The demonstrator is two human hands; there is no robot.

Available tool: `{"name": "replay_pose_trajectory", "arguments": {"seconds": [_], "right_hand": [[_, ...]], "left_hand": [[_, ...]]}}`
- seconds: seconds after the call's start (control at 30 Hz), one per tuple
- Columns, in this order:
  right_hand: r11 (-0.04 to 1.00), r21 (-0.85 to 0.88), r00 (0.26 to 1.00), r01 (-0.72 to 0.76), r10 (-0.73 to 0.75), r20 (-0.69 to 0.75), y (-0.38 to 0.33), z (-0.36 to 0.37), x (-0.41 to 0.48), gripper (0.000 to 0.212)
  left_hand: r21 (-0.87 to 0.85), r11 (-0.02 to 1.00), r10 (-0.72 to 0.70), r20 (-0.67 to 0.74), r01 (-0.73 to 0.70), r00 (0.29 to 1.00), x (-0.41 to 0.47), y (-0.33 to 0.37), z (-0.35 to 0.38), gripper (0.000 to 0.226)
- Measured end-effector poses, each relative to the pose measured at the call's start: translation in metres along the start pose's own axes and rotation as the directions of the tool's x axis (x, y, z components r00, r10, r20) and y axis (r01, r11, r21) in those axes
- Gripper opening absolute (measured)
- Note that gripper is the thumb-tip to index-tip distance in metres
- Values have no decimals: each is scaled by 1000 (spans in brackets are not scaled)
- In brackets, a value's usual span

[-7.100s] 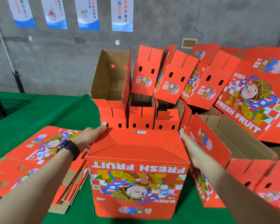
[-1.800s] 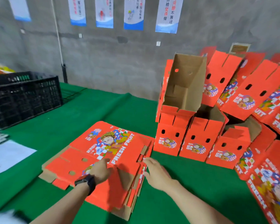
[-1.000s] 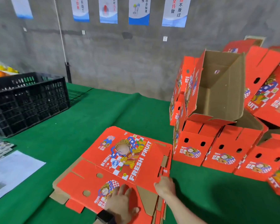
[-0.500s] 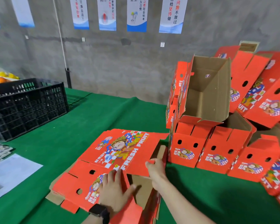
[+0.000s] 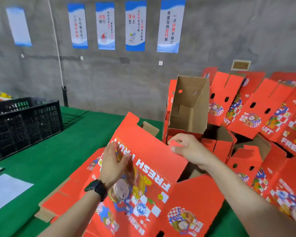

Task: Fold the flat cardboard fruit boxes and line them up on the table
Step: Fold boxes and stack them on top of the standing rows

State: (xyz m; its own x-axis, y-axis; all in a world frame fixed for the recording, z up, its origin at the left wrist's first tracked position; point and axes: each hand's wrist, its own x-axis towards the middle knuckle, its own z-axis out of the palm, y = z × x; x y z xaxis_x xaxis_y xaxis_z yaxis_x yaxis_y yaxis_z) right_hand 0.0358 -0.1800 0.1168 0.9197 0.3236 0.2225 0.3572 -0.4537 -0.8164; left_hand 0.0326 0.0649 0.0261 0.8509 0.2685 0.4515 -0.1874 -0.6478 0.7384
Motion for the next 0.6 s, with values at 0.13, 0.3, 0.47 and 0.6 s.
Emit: {"name": "replay_pose_trajectory", "arguments": {"seconds": [0.13,0.3,0.47,0.6], "right_hand": [[985,-113,988,133,-124,91,-2,-64,-48,27],[981,-147,992,124,-118,54,11,-123,-91,32],[981,-179,997,77,-74,25,25,-165,-119,31],[992,-127,1000,24,-22,17,37,-185,-135,33]], "left_hand": [[-301,953,-62,-63,40,996,-2,20,2,62],[-721,691,40,108,50,993,-20,56,23,32],[-856,477,195,326,201,925,-35,89,45,14],[-703,671,293,542,234,788,-51,108,57,37]]}}
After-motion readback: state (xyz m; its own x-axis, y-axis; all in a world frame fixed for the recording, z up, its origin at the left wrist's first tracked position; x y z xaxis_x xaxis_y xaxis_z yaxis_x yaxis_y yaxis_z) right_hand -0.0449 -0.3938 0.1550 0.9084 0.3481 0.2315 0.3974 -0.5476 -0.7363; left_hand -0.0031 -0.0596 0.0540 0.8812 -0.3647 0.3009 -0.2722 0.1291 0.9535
